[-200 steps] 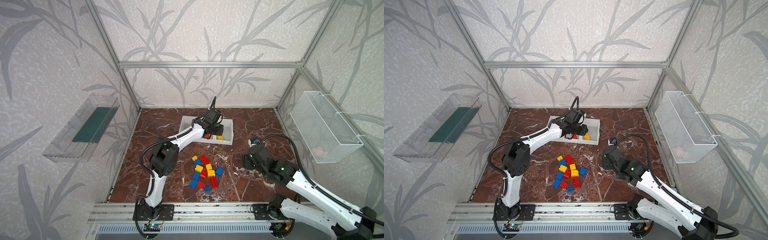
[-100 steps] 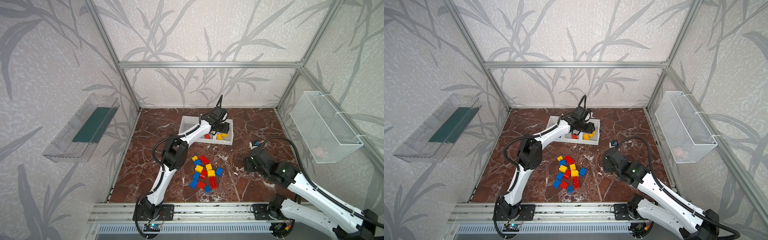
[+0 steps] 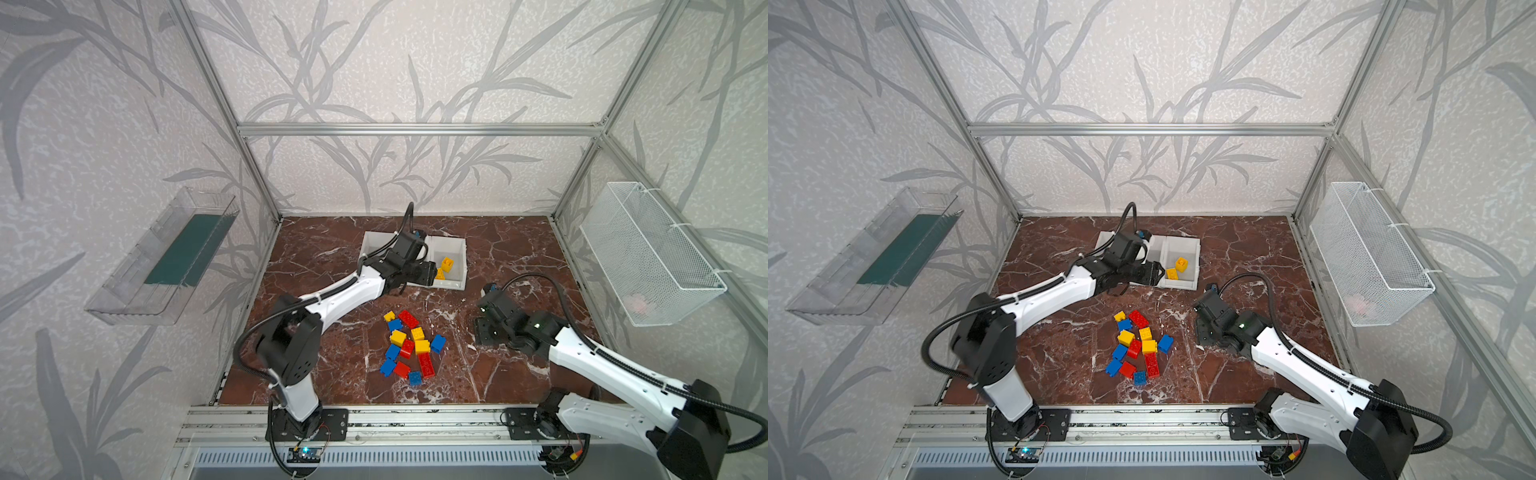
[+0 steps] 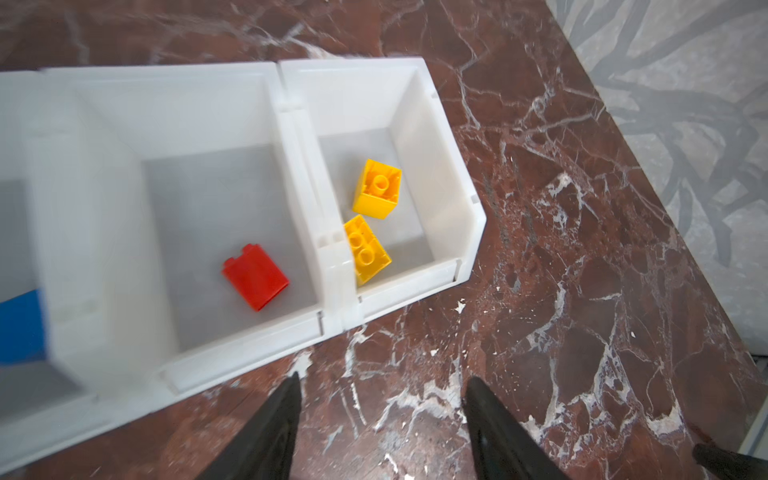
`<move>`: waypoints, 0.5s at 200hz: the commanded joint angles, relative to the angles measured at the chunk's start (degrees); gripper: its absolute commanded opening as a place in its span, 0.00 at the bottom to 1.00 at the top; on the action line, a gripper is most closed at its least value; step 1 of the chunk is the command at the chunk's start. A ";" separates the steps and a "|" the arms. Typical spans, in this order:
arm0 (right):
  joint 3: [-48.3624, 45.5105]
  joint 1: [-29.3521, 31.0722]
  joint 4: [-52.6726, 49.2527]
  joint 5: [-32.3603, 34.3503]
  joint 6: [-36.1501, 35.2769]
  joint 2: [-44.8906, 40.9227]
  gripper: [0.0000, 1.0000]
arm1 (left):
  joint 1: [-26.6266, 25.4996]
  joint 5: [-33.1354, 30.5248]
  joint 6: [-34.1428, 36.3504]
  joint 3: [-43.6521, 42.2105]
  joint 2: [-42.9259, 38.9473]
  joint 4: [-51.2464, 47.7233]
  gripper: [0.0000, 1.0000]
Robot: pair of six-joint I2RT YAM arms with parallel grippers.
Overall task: Sort the legos into containers by color
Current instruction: 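Carry the yellow brick with the left gripper into the yellow compartment, then grasp a yellow brick with the right gripper while the left arm withdraws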
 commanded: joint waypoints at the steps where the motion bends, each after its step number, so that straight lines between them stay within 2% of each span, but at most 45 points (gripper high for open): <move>1: 4.11 2.70 2.42 -3.51 -0.79 4.51 0.69 | 2.01 -6.25 -2.44 -8.86 -6.55 3.56 0.67; 44: 13.43 9.48 4.55 -5.13 -1.45 18.45 0.68 | 4.93 -10.82 -5.99 -22.04 -18.77 4.20 0.70; 73: 19.53 13.86 5.27 -5.28 -1.84 26.31 0.68 | 6.37 -12.19 -7.39 -26.44 -24.31 3.46 0.70; 100: 21.88 15.11 5.47 -5.72 -1.46 30.38 0.67 | 6.98 -13.20 -7.96 -29.30 -28.17 2.54 0.71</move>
